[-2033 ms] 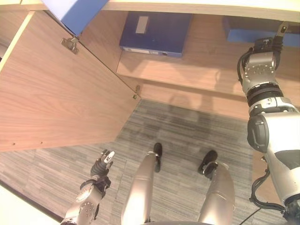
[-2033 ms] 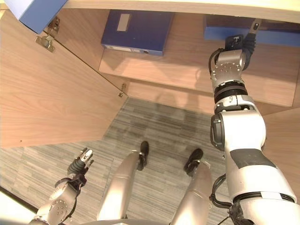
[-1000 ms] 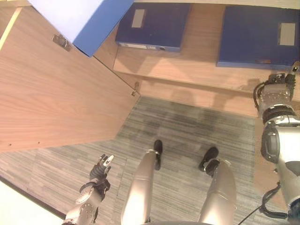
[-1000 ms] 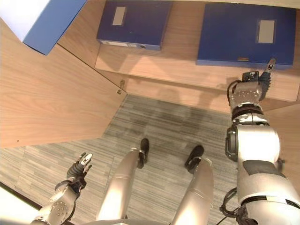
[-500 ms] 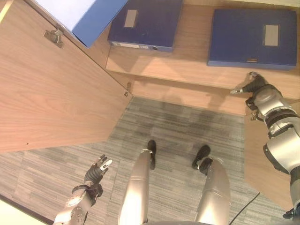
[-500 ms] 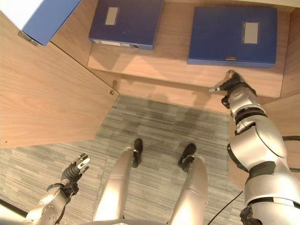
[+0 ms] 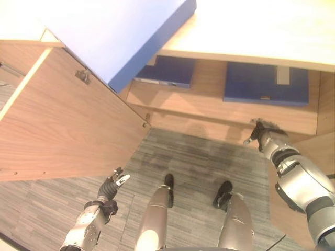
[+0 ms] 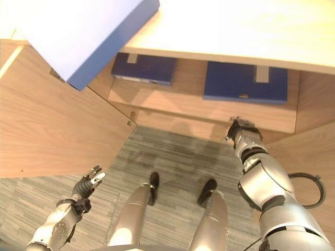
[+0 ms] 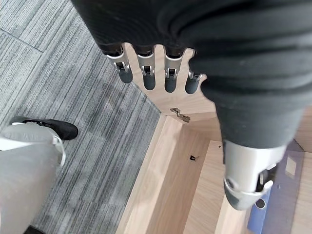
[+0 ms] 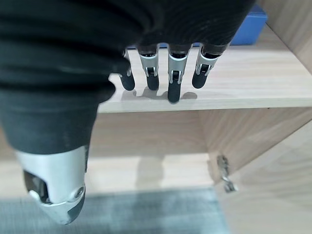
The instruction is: Put the empty folder in the office cabinet
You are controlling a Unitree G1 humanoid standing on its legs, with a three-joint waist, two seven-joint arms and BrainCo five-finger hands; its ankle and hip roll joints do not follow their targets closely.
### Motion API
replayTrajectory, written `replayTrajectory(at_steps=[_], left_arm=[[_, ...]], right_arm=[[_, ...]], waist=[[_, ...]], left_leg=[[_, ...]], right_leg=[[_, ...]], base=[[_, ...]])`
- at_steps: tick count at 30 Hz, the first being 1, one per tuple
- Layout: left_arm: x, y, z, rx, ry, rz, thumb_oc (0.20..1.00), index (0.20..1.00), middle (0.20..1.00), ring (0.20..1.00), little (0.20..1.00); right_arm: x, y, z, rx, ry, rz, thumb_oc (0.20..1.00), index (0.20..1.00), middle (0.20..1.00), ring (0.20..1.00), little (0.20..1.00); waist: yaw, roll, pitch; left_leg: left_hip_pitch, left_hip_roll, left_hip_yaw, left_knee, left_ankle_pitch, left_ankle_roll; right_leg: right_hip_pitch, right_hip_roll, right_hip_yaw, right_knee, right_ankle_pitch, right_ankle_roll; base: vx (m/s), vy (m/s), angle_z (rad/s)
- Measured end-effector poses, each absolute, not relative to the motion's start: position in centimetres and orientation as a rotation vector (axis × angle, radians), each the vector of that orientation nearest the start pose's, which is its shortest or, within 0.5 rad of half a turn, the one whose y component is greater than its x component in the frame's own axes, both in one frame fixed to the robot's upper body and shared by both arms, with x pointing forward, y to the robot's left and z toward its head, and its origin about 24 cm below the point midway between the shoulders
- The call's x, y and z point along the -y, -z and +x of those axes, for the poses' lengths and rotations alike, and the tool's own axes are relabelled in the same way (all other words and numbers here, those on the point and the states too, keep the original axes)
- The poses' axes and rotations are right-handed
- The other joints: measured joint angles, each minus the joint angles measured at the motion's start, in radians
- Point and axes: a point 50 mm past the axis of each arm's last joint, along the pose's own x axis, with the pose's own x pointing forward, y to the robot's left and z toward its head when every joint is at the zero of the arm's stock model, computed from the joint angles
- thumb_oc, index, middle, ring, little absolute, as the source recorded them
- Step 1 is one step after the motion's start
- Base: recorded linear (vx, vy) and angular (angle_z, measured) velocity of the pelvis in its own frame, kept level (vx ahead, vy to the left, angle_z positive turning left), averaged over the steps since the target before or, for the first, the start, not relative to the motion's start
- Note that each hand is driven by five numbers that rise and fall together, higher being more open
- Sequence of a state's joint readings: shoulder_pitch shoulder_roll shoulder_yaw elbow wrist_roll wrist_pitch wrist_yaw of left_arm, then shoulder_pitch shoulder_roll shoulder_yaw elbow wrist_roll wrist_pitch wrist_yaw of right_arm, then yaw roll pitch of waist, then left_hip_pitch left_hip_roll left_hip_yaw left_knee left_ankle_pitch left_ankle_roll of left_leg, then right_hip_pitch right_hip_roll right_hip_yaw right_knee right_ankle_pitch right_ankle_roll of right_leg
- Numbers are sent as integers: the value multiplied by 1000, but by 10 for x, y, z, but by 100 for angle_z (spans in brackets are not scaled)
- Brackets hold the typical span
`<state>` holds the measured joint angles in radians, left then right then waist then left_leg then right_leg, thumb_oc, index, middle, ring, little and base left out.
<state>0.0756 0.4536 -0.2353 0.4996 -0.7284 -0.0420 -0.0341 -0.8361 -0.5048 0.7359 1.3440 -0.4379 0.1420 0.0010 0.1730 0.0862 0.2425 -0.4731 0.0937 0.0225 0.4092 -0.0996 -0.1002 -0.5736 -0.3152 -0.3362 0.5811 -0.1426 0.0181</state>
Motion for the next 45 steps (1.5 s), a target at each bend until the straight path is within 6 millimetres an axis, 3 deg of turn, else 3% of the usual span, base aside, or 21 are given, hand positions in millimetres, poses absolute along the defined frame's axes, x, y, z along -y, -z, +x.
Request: replayTrajectory(at_steps=[3, 4, 7, 13, 17, 21, 28, 31, 32, 34, 35, 36, 37, 38, 39, 40, 41, 42, 43, 44, 45], left_arm=[[-233, 99, 175, -702, -136, -264, 1000, 1000, 1000, 1000, 1000], [-224, 120, 160, -808, -174, -285, 1000, 1000, 1000, 1000, 1000], [-214, 147, 132, -1006, -207, -265, 1000, 1000, 1000, 1000, 1000], [-211, 162, 111, -1182, -158, -106, 1000, 1000, 1000, 1000, 1000], [-212, 169, 82, -1296, -101, -11, 1000, 1000, 1000, 1000, 1000], [-188, 173, 82, -1308, 7, 32, 1000, 1000, 1000, 1000, 1000], [-167, 165, 111, -1153, 108, 76, 1000, 1000, 1000, 1000, 1000], [-166, 164, 109, -1130, 70, 18, 1000, 1000, 1000, 1000, 1000], [-176, 163, 109, -1118, -28, -58, 1000, 1000, 1000, 1000, 1000], [-191, 158, 117, -1070, -96, -81, 1000, 1000, 1000, 1000, 1000], [-194, 154, 122, -1030, -128, -116, 1000, 1000, 1000, 1000, 1000], [-194, 152, 123, -1007, -141, -136, 1000, 1000, 1000, 1000, 1000], [-192, 149, 123, -982, -148, -157, 1000, 1000, 1000, 1000, 1000], [-186, 145, 124, -944, -142, -188, 1000, 1000, 1000, 1000, 1000], [-190, 128, 134, -830, -136, -210, 1000, 1000, 1000, 1000, 1000], [-194, 111, 144, -726, -135, -218, 1000, 1000, 1000, 1000, 1000], [-202, 96, 153, -643, -145, -216, 1000, 1000, 1000, 1000, 1000], [-238, 77, 150, -560, -266, -176, 1000, 1000, 1000, 1000, 1000], [-254, 63, 149, -507, -307, -146, 1000, 1000, 1000, 1000, 1000], [-286, 42, 145, -438, -392, -76, 1000, 1000, 1000, 1000, 1000], [-290, 44, 137, -455, -424, -72, 1000, 1000, 1000, 1000, 1000]], right_arm=[[259, 36, 305, -875, -326, -1405, 1000, 1000, 1000, 1000, 1000], [243, 68, 278, -950, -435, -1353, 1000, 1000, 1000, 1000, 1000], [229, 102, 239, -1045, -531, -1245, 1000, 1000, 1000, 1000, 1000], [243, 124, 195, -1219, -489, -1110, 1000, 1000, 1000, 1000, 1000], [244, 143, 153, -1306, -484, -1002, 1000, 1000, 1000, 1000, 1000], [248, 152, 123, -1351, -419, -947, 1000, 1000, 1000, 1000, 1000], [262, 153, 105, -1380, -309, -904, 1000, 1000, 1000, 1000, 1000], [274, 149, 105, -1378, -200, -860, 1000, 1000, 1000, 1000, 1000], [279, 147, 106, -1374, -123, -811, 1000, 1000, 1000, 1000, 1000], [279, 146, 111, -1357, -86, -790, 1000, 1000, 1000, 1000, 1000], [282, 144, 113, -1351, -65, -794, 1000, 1000, 1000, 1000, 1000], [286, 143, 113, -1352, -34, -787, 1000, 1000, 1000, 1000, 1000], [291, 141, 111, -1356, -1, -777, 1000, 1000, 1000, 1000, 1000], [301, 138, 106, -1373, 33, -774, 1000, 1000, 1000, 1000, 1000], [305, 139, 97, -1396, 64, -749, 1000, 1000, 1000, 1000, 1000], [302, 141, 91, -1393, 69, -724, 1000, 1000, 1000, 1000, 1000], [300, 143, 85, -1387, 77, -701, 1000, 1000, 1000, 1000, 1000], [296, 145, 83, -1355, 105, -639, 1000, 1000, 1000, 1000, 1000], [296, 146, 78, -1372, 138, -602, 1000, 1000, 1000, 1000, 1000], [278, 156, 58, -1430, 122, -524, 1000, 1000, 1000, 1000, 1000], [279, 157, 55, -1445, 123, -522, 1000, 1000, 1000, 1000, 1000]], waist=[[-3, 5, -15], [-16, 8, -16], [-38, 6, -15], [-55, 6, -69], [-52, 19, -181], [-75, 29, -239], [-83, 34, -264], [-83, 20, -249], [-81, -17, -216], [-76, -66, -183], [-76, -90, -164], [-77, -93, -154], [-82, -77, -152], [-84, -22, -163], [-99, -25, -163], [-116, -29, -159], [-119, -44, -161], [-82, -9, -174], [-75, 15, -182], [-79, -85, -156], [-67, -76, -168]], left_leg=[[94, 5, 11, -79, 15, 0], [133, 13, 17, -106, 21, -1], [239, 27, 35, -183, 36, 1], [387, 52, 36, -347, 100, 11], [450, 75, 35, -406, 107, 6], [462, 91, 49, -397, 108, 5], [453, 140, 55, -371, 98, 21], [443, 170, 58, -312, 102, 24], [376, 172, 49, -186, 181, -54], [331, 152, 29, -117, 272, -61], [319, 119, -12, -64, 261, -61], [310, 87, -35, -4, 231, -28], [326, 61, -24, -29, 213, -9], [343, 88, -12, -110, 219, 3], [362, 99, -22, -171, 160, -21], [385, 93, -30, -227, 133, -15], [389, 64, -29, -236, 111, -5], [460, 33, -31, -306, 51, 83], [487, 64, -33, -371, 26, 47], [530, 3, -31, -432, 55, 26], [532, 12, -30, -443, 61, 30]], right_leg=[[82, 23, -5, -63, 9, 10], [123, 37, -11, -100, 23, 11], [224, 65, -11, -183, 47, 23], [377, 116, -55, -327, 88, 35], [461, 157, -69, -430, 109, 39], [524, 204, -71, -557, 171, 40], [538, 259, -51, -594, 189, 29], [534, 288, -29, -569, 166, -8], [508, 281, -16, -528, 149, -35], [509, 278, 7, -558, 148, -35], [512, 268, 22, -576, 148, -35], [532, 263, 22, -605, 148, -34], [561, 271, 20, -642, 149, 8], [538, 314, 23, -577, 132, 6], [473, 291, 50, -365, 57, -11], [445, 282, 7, -348, 39, -88], [427, 271, 2, -354, 34, -78], [415, 303, 16, -359, 22, -53], [357, 287, 29, -117, -56, -79], [429, 217, 76, -154, -122, 1], [459, 233, 72, -230, -97, 27]], base=[[3, -30, -9], [25, -57, -16], [45, -56, -17], [70, -64, 5], [-6, -20, -1], [-50, -56, -9], [-40, -117, -10], [-118, -145, -8], [-109, -64, -16], [-82, 2, -34], [-16, 37, -50], [11, 61, -51], [22, 75, -34], [67, 62, 2], [58, 48, 52], [44, 36, 81], [93, 85, 50], [103, 96, 18], [128, 141, 57], [77, 101, 72], [53, 83, 65]])
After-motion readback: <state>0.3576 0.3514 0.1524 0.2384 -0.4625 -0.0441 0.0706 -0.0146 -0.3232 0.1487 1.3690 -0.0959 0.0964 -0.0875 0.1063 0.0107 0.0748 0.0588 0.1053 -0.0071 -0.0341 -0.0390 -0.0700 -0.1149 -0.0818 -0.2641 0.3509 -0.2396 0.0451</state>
